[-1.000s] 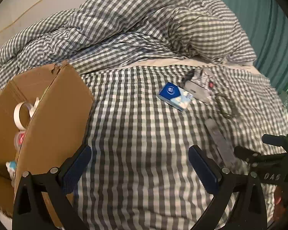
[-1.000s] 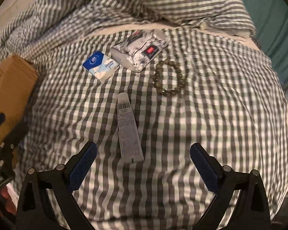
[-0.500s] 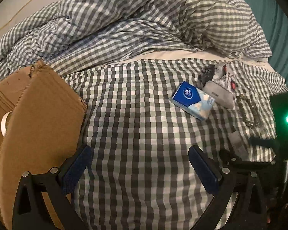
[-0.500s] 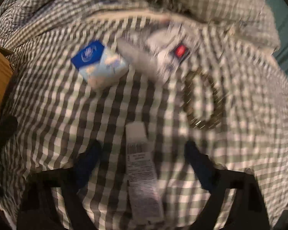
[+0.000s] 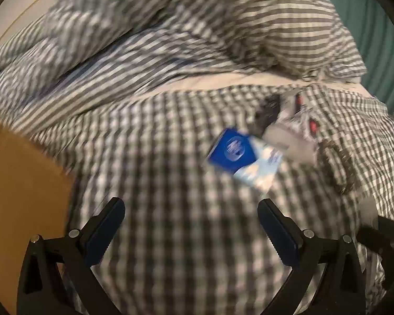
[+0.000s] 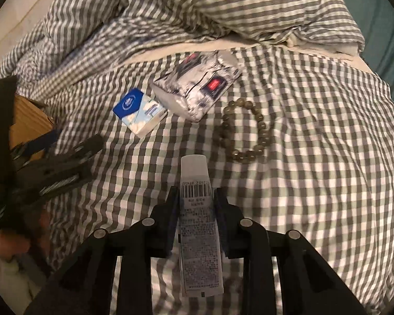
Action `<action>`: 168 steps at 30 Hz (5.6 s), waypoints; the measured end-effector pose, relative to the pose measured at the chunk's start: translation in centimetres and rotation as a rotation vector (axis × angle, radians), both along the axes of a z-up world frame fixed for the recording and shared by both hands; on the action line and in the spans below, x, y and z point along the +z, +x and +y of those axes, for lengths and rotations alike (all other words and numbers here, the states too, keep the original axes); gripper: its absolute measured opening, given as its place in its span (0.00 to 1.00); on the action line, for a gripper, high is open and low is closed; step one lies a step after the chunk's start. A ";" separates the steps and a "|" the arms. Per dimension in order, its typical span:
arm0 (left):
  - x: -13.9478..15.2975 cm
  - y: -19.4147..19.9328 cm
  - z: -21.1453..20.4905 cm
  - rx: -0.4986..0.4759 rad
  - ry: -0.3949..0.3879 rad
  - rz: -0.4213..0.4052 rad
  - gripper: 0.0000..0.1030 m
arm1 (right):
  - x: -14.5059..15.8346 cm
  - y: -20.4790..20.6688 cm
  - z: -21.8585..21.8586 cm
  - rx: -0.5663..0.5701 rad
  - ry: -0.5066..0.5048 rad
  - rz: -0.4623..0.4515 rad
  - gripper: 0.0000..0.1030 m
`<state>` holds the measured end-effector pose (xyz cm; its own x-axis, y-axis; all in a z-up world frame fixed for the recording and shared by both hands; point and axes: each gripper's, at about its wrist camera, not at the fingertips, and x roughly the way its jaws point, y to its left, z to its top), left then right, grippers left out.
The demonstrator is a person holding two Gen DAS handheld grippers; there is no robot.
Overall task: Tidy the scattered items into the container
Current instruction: 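Grasp the white tube with the right tool while the left tool grasps the blue Vinda tissue pack, then carry the tissue pack and tube over the box and open both tools, then move both tools back toward the last items on the bed, then grasp the silver patterned snack bag with the left tool while the right tool grasps the bead bracelet, then carry the snack bag and bracelet over the box and open both tools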
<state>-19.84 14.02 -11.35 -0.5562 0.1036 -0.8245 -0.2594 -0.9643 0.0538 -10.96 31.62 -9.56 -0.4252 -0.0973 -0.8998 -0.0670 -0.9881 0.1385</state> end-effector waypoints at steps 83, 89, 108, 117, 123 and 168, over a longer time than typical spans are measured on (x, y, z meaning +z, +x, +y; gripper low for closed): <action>7.6 3.3 2.6 -0.042 0.048 0.066 1.00 | 9.8 0.8 5.9 -0.176 0.088 0.132 0.86; 4.5 -0.6 8.2 -0.053 0.013 0.091 1.00 | 6.1 -0.1 8.8 -0.189 0.085 0.078 0.86; -0.1 -4.3 10.9 -0.136 0.041 0.079 0.25 | 0.3 -1.9 9.0 -0.164 0.069 -0.002 0.86; 6.1 -2.5 3.6 0.003 0.128 0.111 0.25 | -0.2 -3.7 3.8 -0.061 0.087 0.007 0.85; 7.0 -1.9 0.6 0.031 0.136 0.100 0.25 | -5.0 -7.4 3.7 -0.147 0.067 -0.126 0.86; 14.1 12.9 -31.1 0.526 0.065 0.226 1.00 | 15.4 -1.8 -36.1 0.442 0.150 0.281 0.99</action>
<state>-6.95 -17.11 2.80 -0.7085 -0.1884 -0.6801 0.2672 -0.9636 -0.0113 -12.74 -4.45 5.83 -0.5991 -0.2008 -0.7751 0.3788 -0.9239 -0.0535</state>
